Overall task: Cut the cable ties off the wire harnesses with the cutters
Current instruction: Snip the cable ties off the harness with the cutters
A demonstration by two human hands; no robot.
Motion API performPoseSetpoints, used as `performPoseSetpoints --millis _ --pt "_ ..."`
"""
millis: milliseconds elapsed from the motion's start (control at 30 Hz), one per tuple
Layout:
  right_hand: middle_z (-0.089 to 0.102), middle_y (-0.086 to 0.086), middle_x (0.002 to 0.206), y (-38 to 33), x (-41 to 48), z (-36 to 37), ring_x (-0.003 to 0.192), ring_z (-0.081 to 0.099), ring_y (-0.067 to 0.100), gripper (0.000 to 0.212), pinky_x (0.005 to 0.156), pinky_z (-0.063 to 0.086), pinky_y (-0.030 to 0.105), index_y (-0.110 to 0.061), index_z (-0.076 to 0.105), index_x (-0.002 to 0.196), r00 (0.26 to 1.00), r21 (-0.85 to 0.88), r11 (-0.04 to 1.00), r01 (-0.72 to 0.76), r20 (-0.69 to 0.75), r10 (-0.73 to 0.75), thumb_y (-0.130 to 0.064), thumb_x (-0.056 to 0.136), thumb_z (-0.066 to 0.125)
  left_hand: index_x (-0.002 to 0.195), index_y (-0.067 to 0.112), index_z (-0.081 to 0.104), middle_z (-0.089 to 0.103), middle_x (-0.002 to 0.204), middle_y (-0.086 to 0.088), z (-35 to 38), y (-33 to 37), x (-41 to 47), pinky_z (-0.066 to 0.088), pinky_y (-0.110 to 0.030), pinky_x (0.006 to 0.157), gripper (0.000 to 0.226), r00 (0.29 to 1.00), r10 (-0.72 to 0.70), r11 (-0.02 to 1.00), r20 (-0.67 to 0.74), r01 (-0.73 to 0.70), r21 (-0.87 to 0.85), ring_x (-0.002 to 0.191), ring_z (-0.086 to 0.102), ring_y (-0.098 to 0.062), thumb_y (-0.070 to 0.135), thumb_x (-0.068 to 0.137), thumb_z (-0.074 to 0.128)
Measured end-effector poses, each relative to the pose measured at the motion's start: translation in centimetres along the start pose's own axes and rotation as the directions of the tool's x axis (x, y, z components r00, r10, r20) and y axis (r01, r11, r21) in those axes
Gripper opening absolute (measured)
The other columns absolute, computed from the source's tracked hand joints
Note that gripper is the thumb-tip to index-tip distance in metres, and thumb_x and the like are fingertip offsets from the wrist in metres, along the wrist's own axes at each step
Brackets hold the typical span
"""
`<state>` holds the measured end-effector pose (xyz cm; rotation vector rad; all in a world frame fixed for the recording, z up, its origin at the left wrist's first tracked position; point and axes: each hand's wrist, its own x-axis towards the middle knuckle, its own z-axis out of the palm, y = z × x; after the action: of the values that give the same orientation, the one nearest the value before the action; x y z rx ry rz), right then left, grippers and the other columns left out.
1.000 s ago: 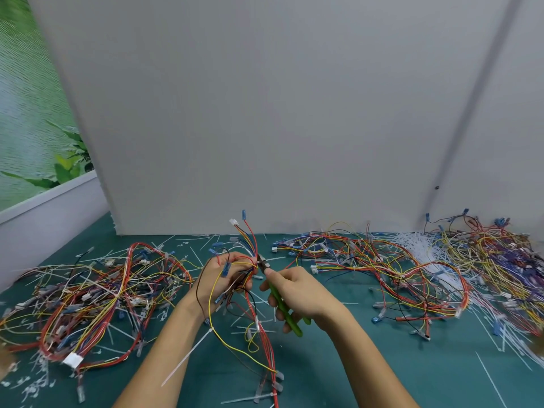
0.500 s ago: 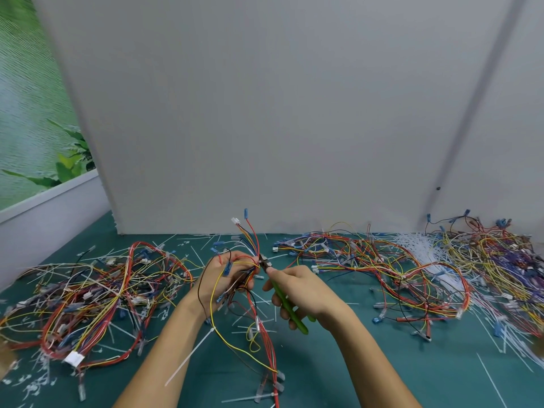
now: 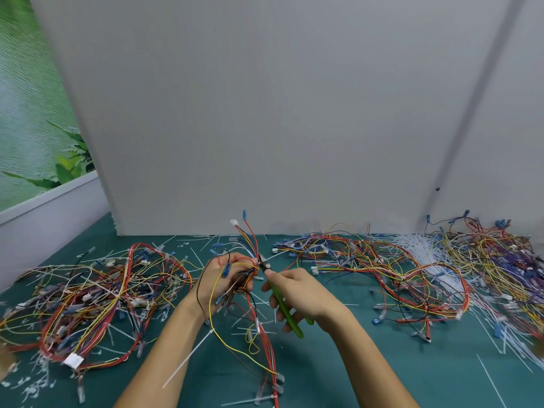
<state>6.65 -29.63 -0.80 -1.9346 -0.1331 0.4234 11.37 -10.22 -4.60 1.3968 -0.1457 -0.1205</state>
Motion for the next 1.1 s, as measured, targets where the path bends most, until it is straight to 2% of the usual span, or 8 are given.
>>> performPoseSetpoints --millis 300,467,633,1100 --pt "0.058 0.002 0.074 0.18 0.12 0.31 0.053 0.054 0.015 0.045 0.046 0.048 0.029 -0.012 0.072 0.100 0.994 -0.062 0.997 0.046 -0.097 -0.051 -0.050 0.104 0.048 0.097 -0.001 0.070 0.065 0.083 -0.021 0.24 0.29 -0.05 0.043 -0.029 0.055 0.010 1.000 0.006 1.000 -0.019 -0.007 -0.026 0.056 0.058 -0.027 0.004 0.095 0.062" --pt "0.058 0.002 0.073 0.22 0.26 0.39 0.052 0.054 0.015 0.045 0.045 0.047 0.028 -0.013 0.071 0.097 0.991 -0.071 0.996 0.062 -0.110 -0.069 -0.051 0.104 0.048 0.098 -0.003 0.070 0.064 0.085 -0.023 0.49 0.66 -0.29 0.044 -0.030 0.055 0.011 1.000 0.017 0.999 -0.024 -0.018 -0.045 0.056 0.057 -0.027 0.002 0.095 0.060" --pt "0.060 0.004 0.075 0.35 0.19 0.35 0.054 0.056 0.015 0.042 0.047 0.051 0.030 -0.012 0.071 0.101 0.994 -0.053 0.996 0.067 -0.081 -0.072 -0.048 0.105 0.048 0.108 -0.012 0.066 0.064 0.083 -0.022 0.58 0.71 -0.44 0.044 -0.030 0.056 0.020 0.999 0.010 1.000 -0.032 -0.010 -0.022 0.057 0.057 -0.027 0.003 0.096 0.060" --pt "0.057 0.003 0.070 0.36 0.33 0.36 0.052 0.053 0.016 0.043 0.045 0.047 0.029 -0.013 0.072 0.099 0.991 -0.013 0.996 0.088 -0.097 -0.089 -0.049 0.104 0.049 0.097 0.001 0.072 0.066 0.083 -0.018 0.13 0.47 -0.06 0.045 -0.032 0.058 0.012 1.000 0.023 0.999 -0.005 -0.023 -0.024 0.058 0.059 -0.026 0.006 0.097 0.060"
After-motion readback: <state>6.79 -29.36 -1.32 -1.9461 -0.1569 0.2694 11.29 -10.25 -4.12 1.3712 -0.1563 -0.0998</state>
